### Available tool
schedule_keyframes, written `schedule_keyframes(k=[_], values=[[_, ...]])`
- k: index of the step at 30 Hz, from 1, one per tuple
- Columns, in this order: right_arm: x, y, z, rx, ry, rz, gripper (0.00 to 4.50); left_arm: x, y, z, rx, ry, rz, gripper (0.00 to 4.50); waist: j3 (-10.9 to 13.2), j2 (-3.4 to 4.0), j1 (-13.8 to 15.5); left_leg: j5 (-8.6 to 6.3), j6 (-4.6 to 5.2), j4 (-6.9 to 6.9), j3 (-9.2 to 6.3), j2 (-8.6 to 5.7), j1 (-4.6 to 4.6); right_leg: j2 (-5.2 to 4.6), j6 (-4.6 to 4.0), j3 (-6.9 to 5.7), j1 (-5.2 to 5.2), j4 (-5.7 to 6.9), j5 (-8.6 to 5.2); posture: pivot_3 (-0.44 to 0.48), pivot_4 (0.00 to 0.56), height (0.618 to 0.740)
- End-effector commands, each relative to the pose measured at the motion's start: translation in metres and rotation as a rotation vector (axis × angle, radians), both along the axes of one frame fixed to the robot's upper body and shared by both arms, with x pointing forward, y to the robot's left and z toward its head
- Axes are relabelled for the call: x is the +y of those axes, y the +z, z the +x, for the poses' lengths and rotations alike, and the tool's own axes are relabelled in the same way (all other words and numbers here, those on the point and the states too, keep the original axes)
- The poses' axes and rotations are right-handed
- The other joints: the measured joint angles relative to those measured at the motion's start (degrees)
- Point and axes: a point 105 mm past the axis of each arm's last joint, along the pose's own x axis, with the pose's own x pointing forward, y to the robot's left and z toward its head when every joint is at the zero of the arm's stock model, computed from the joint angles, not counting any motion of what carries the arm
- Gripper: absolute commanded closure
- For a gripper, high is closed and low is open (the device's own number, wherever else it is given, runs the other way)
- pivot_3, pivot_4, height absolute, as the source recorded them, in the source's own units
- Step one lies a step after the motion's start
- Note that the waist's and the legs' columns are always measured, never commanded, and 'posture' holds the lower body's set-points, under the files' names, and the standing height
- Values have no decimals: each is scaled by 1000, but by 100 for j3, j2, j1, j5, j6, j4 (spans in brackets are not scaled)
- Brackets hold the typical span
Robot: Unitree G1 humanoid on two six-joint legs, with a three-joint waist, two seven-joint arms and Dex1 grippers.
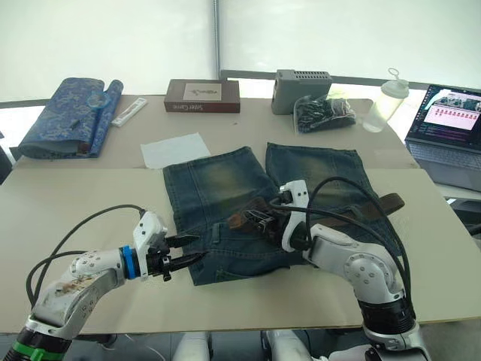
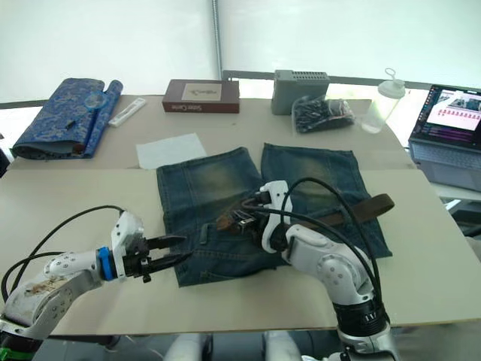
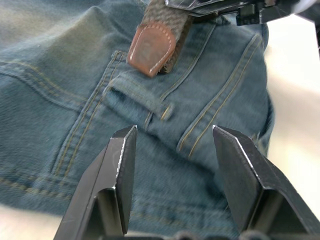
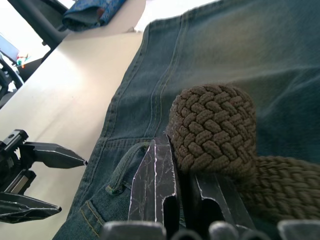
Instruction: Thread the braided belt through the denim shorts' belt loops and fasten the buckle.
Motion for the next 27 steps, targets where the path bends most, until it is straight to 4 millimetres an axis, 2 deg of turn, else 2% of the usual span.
schedule_keyframes(k=[1, 5, 12, 19, 27], values=[[3, -1, -4, 16, 20, -4, 4500, 1, 3, 0, -58, -21, 9, 1986, 0, 0, -7, 0, 0, 0, 0, 0, -8, 0, 30, 0, -7, 3, 18, 0, 150, 718], [8, -13, -10, 79, 43, -35, 4500, 2, -2, 1, -70, -15, 18, 1986, -1, -1, -17, 1, 1, 1, -1, 0, -23, 3, 38, -1, -21, 7, 22, 0, 150, 718], [18, -19, -8, 169, 42, 28, 4500, 3, -7, 6, -48, 30, -13, 1986, -2, -2, -119, 2, 3, 3, -2, 4, -10, 9, 62, 0, -20, 25, 8, 0, 150, 718], [24, -8, -10, 270, 93, 207, 4500, 6, -9, 6, -23, 59, -34, 1986, -4, -5, -180, 6, 10, 3, -4, 6, 2, 13, 62, 0, -16, 37, 9, 0, 150, 718], [23, -21, -9, 312, 81, 128, 4500, 7, -9, 3, -24, 64, -30, 1986, -5, -4, -179, 7, 10, 3, -3, 5, 2, 13, 60, 0, -14, 38, 10, 0, 150, 718]])
